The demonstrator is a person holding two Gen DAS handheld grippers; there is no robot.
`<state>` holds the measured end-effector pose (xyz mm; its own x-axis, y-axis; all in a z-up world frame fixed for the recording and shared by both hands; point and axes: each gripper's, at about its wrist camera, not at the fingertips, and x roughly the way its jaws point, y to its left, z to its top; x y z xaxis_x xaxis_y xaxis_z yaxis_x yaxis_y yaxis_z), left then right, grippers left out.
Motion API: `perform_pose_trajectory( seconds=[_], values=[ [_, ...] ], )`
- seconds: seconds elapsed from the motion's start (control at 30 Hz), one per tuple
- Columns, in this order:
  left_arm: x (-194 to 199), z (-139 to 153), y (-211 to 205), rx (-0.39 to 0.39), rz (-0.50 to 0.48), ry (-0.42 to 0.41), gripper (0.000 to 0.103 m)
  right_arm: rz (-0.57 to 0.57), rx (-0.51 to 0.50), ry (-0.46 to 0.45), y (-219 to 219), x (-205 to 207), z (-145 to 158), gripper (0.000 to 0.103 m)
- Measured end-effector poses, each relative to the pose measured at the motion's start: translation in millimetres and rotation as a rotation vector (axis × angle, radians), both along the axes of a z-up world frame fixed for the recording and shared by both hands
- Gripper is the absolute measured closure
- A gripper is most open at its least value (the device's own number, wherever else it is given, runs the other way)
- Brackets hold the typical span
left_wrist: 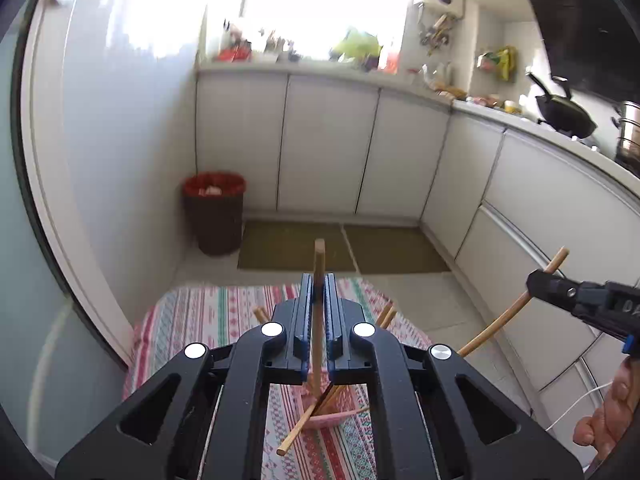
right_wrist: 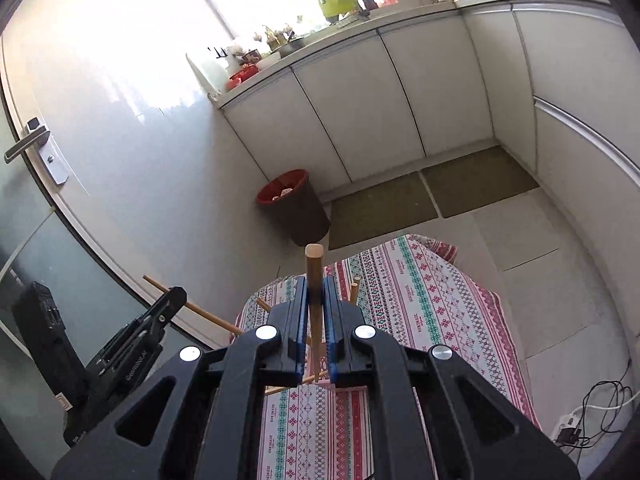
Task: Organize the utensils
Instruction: 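Lower both chopsticks into the pink holder and open both tools, then grasp the black chopstick with the left tool while the right tool grasps a wooden one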
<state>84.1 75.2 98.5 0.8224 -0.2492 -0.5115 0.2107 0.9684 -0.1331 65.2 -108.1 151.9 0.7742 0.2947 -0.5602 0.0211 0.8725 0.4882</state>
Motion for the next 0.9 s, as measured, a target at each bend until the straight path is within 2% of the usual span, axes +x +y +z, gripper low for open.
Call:
perform_pose_trajectory(
  seconds=[0.07,0.17,0.27,0.33,0.57,0.63,0.73,0.77,0.9],
  values=[
    [7,-16,12,-0.072,0.015,0.043,0.087,-0.002,-0.005,0.010,3,10,-9,0.095],
    [0,-21,37,-0.163,0.065,0.028,0.086,-0.006,-0.027,0.018,8,22,-20,0.095],
    [-10,-19,54,-0.206,0.092,0.003,0.084,-0.010,-0.062,0.028,16,32,-30,0.095],
    [-16,-18,61,-0.223,0.106,-0.005,0.077,-0.012,-0.083,0.036,22,38,-36,0.095],
    [-6,-31,66,-0.216,0.103,0.031,0.077,-0.013,-0.156,0.054,43,59,-56,0.095],
    [-4,-36,66,-0.208,0.101,0.043,0.077,0.004,-0.167,0.070,50,64,-64,0.091],
    [-6,-36,61,-0.191,0.092,0.046,0.073,0.021,-0.157,0.099,57,70,-74,0.077],
    [-8,-36,60,-0.188,0.090,0.042,0.070,0.019,-0.165,0.095,58,68,-75,0.075],
    [-14,-32,53,-0.162,0.078,0.031,0.068,0.024,-0.204,0.086,62,59,-75,0.075]
  ],
)
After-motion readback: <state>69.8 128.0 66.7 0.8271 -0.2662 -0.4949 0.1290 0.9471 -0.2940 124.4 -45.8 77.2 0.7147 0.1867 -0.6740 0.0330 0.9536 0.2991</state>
